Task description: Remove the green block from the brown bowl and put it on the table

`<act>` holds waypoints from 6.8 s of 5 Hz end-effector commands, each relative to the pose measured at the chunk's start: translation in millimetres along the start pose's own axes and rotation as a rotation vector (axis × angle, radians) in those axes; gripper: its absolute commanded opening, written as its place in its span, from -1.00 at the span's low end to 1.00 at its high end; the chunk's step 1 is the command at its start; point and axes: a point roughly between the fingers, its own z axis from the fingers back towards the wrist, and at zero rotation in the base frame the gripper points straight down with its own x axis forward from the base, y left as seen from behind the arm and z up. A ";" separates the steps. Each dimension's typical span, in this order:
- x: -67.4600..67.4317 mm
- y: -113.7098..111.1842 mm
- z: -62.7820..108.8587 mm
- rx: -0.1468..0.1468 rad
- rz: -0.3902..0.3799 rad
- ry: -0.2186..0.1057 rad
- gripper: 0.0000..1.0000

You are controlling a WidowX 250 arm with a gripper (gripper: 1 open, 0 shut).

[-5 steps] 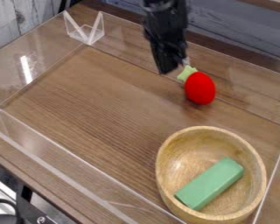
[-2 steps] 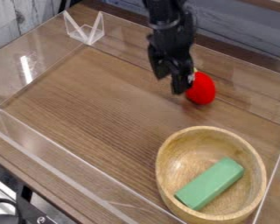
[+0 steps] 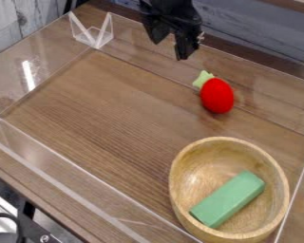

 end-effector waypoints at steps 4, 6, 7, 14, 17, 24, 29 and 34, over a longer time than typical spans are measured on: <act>1.3 -49.6 -5.1 -0.178 -0.301 0.062 1.00; -15.1 -111.7 -6.8 -0.255 -0.457 0.098 1.00; -21.1 -133.6 -8.3 -0.272 -0.477 0.109 1.00; -64.5 -194.8 -11.3 -0.135 -0.146 0.255 1.00; -57.2 -208.1 0.3 -0.086 -0.098 0.248 1.00; -88.3 -198.7 -53.3 -0.071 -0.073 0.271 -1.00; -56.4 -159.1 -6.4 0.003 -0.024 0.156 1.00; -72.0 -166.9 -54.4 0.000 -0.035 0.194 -1.00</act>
